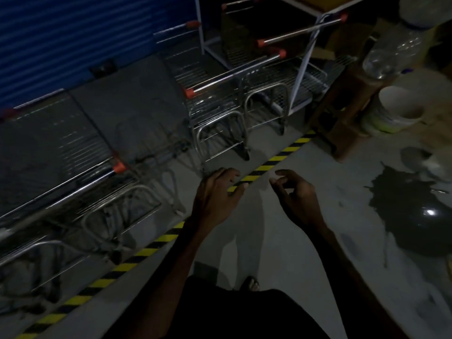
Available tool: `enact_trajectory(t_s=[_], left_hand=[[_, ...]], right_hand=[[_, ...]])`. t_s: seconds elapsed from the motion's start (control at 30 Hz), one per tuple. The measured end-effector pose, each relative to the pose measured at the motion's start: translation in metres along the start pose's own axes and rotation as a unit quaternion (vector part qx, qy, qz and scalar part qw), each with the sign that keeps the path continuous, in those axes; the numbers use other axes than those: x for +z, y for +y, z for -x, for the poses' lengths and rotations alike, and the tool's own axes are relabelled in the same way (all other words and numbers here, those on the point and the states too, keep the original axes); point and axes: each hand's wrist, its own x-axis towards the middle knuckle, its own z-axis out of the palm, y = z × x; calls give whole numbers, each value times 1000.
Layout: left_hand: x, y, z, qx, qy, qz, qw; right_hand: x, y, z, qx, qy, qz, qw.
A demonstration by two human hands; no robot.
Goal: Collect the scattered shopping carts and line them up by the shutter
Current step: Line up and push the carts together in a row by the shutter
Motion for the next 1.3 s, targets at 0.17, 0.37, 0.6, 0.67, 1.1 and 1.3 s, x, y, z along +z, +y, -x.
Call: enact_trajectory(t_s=[0.17,0.37,0.6,0.67,1.1,1.3], left_hand=[[31,18,-48,2,-10,-7,1000],[54,6,-117,0,-10,-8,1000],[63,-16,-210,-9,9,8,1000],[62,-21,-237,-11,11,12,1000],[45,-76,-369,-62,68,-63,994],[50,-101,-422,-106,63,-170,978]], right_hand=[[-26,24,-49,-17,-8,30,999],[-30,36,-125,-34,-40,44,998],[-28,27,-225,-58,-82,62,993],[-26,23,-252,-66,-85,70,992],[-17,0,-453,-150,-131,198,960],[0,-13,-561,-297,-165,301,891]])
